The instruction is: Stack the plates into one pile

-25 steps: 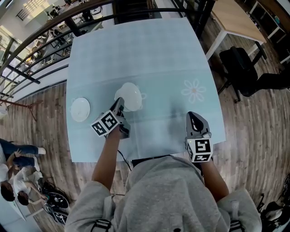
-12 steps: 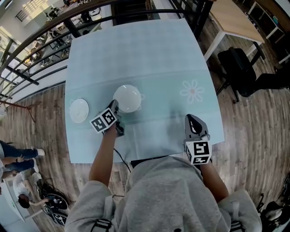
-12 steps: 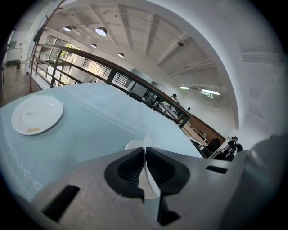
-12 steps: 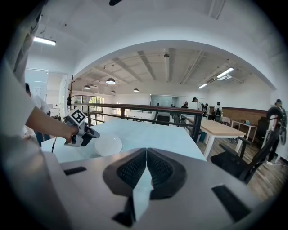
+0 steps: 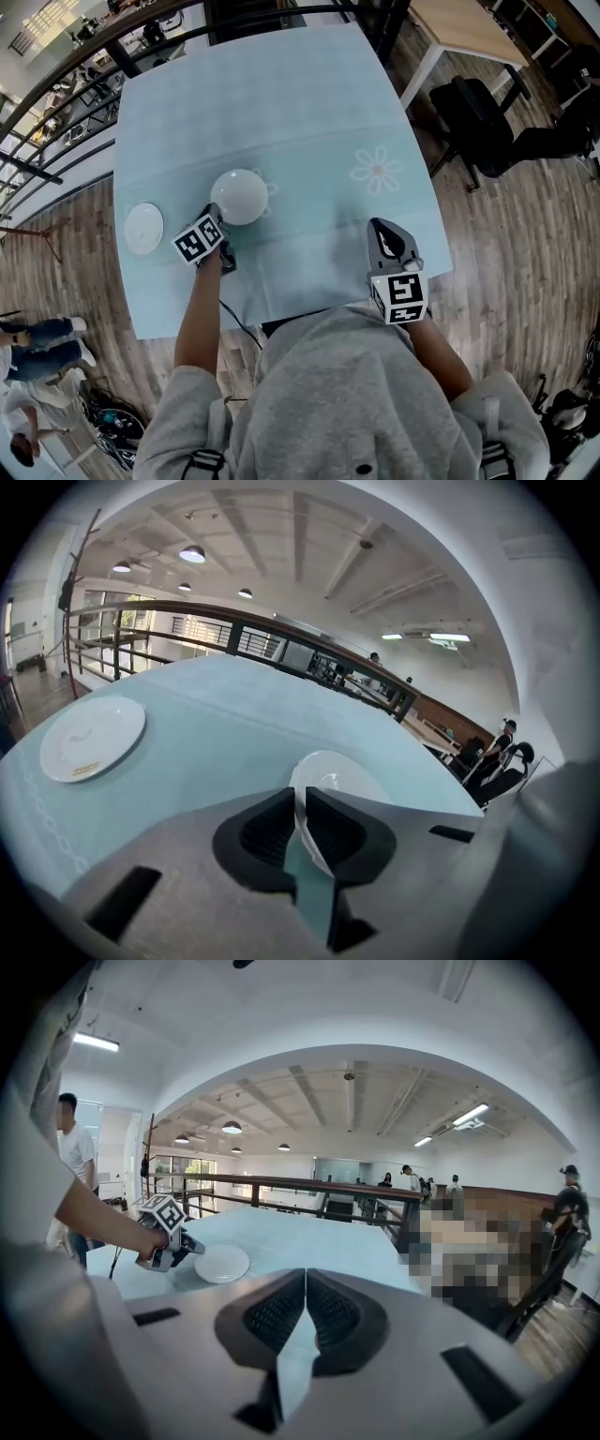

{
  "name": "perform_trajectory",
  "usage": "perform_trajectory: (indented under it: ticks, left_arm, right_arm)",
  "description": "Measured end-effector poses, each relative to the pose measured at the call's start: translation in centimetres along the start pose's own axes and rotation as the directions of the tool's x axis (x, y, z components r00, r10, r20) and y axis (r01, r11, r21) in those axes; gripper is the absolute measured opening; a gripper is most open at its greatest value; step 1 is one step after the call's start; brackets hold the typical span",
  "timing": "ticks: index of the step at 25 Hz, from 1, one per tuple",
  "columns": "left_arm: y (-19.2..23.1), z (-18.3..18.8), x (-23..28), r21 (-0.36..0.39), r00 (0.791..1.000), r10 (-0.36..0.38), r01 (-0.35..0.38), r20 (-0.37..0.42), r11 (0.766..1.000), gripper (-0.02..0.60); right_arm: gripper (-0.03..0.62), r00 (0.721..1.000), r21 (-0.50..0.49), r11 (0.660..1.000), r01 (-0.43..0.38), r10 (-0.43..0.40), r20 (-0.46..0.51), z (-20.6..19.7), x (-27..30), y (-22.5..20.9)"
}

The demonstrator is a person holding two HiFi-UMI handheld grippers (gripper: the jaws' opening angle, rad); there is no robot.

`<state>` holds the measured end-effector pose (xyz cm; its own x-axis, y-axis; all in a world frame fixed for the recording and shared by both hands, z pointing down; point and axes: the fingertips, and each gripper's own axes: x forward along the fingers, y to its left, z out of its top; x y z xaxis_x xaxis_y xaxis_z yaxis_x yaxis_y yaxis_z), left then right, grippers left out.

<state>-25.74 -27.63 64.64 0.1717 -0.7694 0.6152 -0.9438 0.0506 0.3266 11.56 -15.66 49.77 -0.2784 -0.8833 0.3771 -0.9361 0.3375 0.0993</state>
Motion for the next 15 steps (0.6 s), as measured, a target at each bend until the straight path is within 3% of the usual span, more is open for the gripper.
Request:
perform_trajectory:
  ticks: [11, 15]
  left_arm:
    - [0.5, -1.5, -0.1, 0.086, 0.998, 0.062, -0.059, -0.028, 0.995, 0.032]
    - [1.1, -1.3, -0.5, 0.101, 0.997, 0.071, -0.070, -0.011, 0.992, 0.092]
  right_arm:
    - [0.026, 1.000, -0.004, 1.000, 0.023, -0.023, -0.001, -0.3, -0.2, -2.2]
    - [0.026, 1.000, 0.010, 1.000, 0.016, -0.016, 0.008, -0.2, 0.8, -2.6]
